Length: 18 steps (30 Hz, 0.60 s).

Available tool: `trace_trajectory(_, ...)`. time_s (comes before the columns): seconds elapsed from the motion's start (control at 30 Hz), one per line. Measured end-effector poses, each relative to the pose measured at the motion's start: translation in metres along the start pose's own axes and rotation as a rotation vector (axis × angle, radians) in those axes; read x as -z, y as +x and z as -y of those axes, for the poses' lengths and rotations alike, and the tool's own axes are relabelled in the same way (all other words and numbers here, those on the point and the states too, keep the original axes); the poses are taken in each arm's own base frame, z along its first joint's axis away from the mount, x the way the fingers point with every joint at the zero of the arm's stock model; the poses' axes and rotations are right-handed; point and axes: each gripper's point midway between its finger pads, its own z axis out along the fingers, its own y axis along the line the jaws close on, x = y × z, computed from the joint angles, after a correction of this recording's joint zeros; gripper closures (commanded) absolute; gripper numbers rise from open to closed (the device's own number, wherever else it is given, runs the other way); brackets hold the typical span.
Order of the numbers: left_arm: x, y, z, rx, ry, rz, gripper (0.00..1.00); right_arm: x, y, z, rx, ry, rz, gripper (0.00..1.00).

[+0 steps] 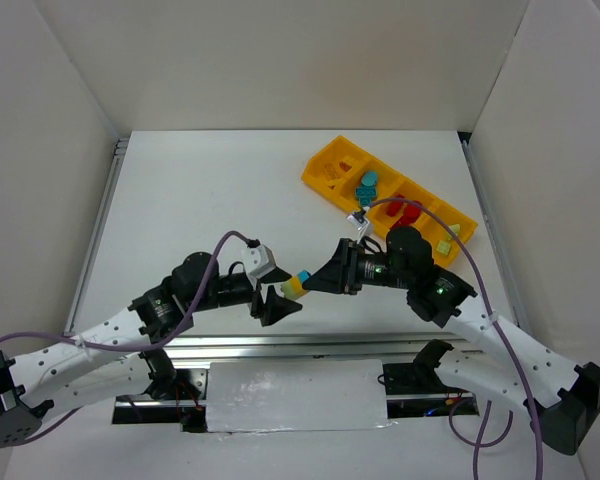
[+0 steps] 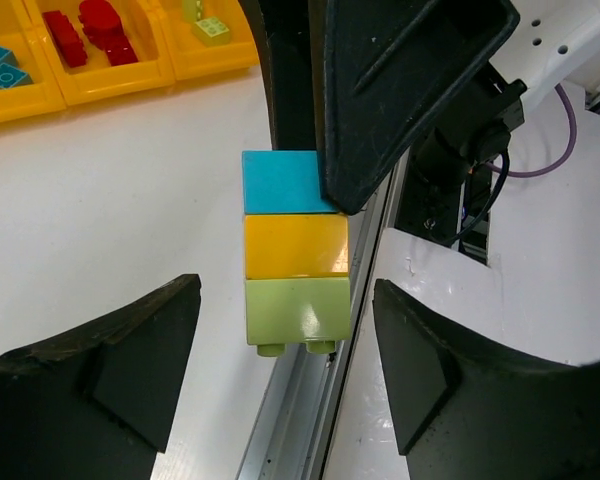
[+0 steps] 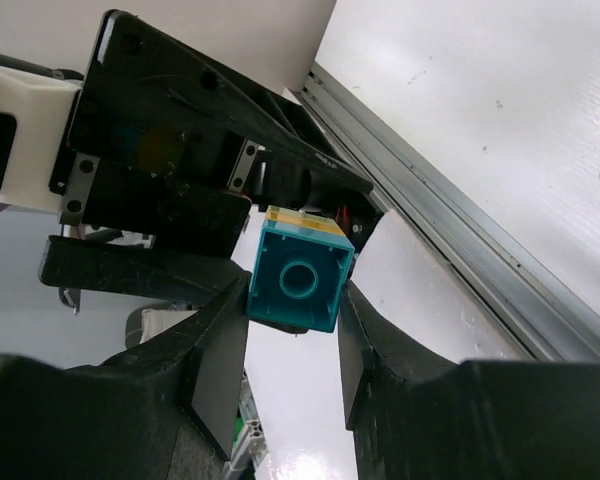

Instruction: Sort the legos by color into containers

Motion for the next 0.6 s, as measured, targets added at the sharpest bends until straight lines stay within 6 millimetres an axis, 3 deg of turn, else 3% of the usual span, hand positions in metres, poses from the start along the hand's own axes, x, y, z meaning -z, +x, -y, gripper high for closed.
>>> trace_trajectory(0.27, -0.0024, -0.0047, -0.0016, -0.004, -0.007, 0.02, 0.26, -0.001, 0.0013, -0.0005, 0.002, -0.003, -0.006, 1.0)
trace_trajectory(0.5, -0.0064, -0.0038, -0.0023, 0.001, -0.004, 0.019, 0.4, -0.002, 0.0031, -0.0005, 0.001, -0.003, -0.013, 1.0)
trace_trajectory(0.6, -0.007, -0.0043, -0.0009, 0.01, 0.002, 0.021, 0.4, -0.0022, 0.0034, -0.0006, 0.002, -0.003, -0.014, 1.0)
